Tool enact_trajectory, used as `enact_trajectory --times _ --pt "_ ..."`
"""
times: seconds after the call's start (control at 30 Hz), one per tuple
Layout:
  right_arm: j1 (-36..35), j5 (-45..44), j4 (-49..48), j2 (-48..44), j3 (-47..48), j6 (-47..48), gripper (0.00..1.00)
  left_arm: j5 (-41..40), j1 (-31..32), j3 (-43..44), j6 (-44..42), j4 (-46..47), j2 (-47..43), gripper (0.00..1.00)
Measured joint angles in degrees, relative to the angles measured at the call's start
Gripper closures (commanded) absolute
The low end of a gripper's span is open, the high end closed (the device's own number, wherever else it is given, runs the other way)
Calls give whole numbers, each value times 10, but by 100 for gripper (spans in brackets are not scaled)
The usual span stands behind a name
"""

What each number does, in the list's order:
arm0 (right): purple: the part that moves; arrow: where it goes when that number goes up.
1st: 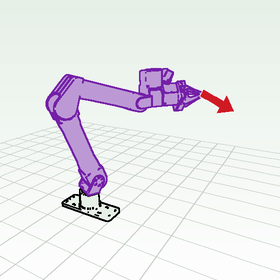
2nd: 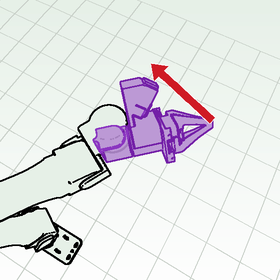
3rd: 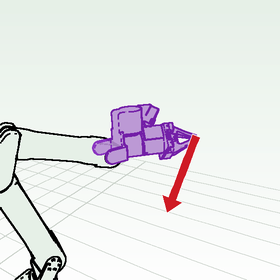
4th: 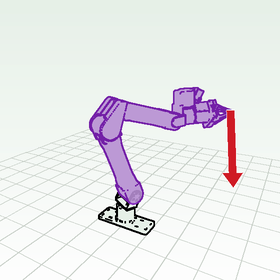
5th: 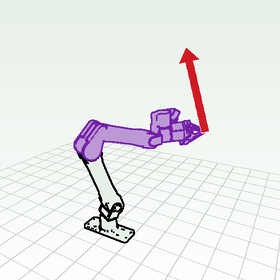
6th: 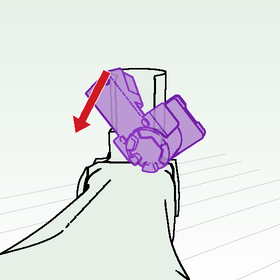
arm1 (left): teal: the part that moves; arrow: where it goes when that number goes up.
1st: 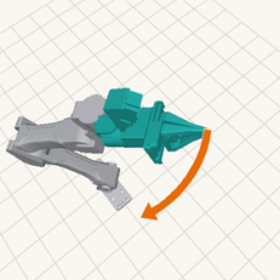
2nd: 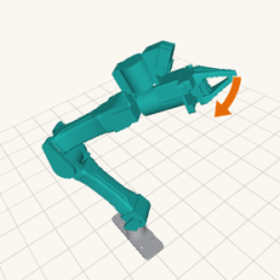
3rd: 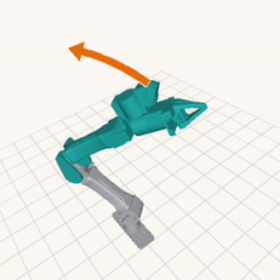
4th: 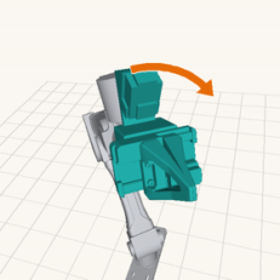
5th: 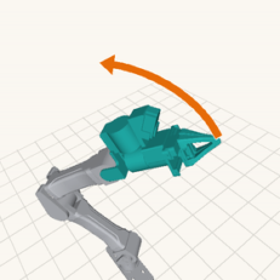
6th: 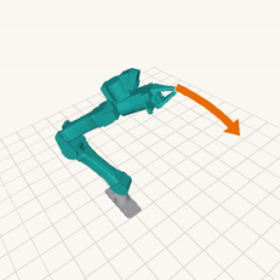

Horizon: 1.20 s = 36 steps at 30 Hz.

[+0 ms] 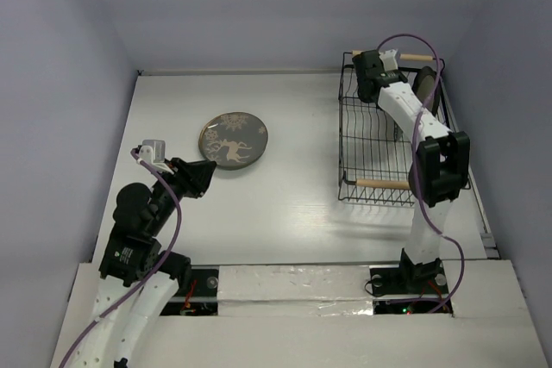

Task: Unload the plates from the dish rack

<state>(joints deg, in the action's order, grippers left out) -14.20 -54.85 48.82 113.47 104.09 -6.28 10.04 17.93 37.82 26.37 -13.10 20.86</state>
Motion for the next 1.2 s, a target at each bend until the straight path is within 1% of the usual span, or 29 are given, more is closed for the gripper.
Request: enact_trajectory --times 0.23,0.57,0.7,0.8,0.83,0.87,0.9,0.97,1.07,1.2 --pt "-1 2 -8 -45 -30 23 100 0 0 0 0 0 0 74" --pt "-7 -14 -17 -181 -38 17 100 -5 0 0 0 0 3 73" --pt "-29 7 -39 -252 -57 -9 100 -8 0 0 0 0 3 73" --pt "-60 74 -97 -335 -123 -42 100 -11 0 0 0 0 3 73" --pt "-71 113 -126 -366 -155 -58 100 -12 0 0 0 0 3 72" --pt "-80 170 -157 -389 -189 -86 100 -13 0 0 0 0 3 72" --pt "-87 189 -165 -406 -198 -95 100 -15 0 0 0 0 3 72" --pt "-102 280 -218 -417 -232 -141 100 -17 0 0 0 0 3 71" --pt "-123 392 -298 -371 -248 -207 100 -23 0 0 1 -1 3 69" --pt "-160 496 -395 -248 -240 -277 100 -31 0 0 3 -1 3 67"
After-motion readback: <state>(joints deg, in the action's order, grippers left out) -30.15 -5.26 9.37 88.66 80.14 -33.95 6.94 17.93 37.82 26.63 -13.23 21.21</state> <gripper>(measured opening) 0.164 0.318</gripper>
